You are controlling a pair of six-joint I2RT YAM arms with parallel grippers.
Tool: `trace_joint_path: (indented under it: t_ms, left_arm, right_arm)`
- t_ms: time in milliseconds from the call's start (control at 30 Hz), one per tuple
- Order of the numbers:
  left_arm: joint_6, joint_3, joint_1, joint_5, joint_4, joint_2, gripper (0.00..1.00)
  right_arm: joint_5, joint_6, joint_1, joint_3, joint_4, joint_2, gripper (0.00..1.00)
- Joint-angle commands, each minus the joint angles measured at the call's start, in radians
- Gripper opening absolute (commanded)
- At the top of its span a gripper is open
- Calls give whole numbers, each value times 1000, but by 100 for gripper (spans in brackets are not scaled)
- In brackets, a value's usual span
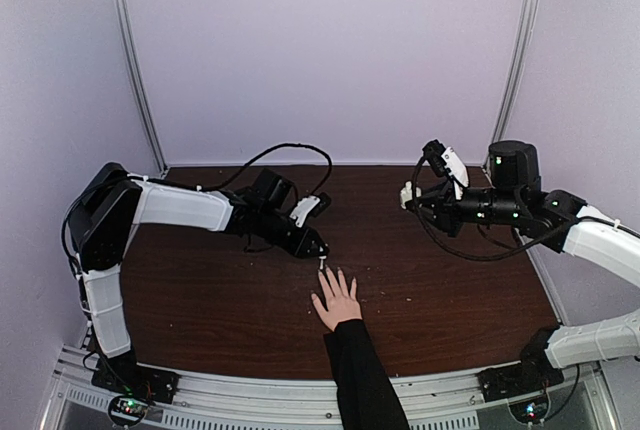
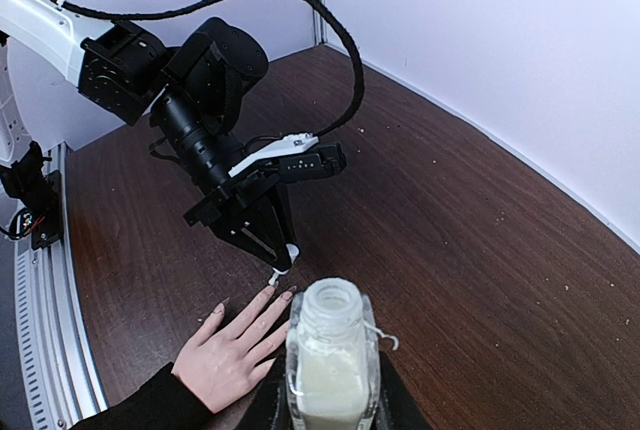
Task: Paint the nails
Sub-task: Paint the nail with the hand.
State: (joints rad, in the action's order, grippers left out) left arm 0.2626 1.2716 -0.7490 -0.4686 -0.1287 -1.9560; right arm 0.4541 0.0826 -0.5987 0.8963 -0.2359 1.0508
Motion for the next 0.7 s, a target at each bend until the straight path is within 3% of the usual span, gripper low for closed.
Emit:
trace_joint_path:
  t_ms: [0, 667]
  left_arm:
    - [5, 12, -7, -13, 24, -14, 0]
    - [1, 20, -13, -5, 9, -35, 0]
  right_arm:
    - [-9, 3, 5, -5, 20, -12, 0]
    - [-12, 3, 6, -5, 20, -14, 0]
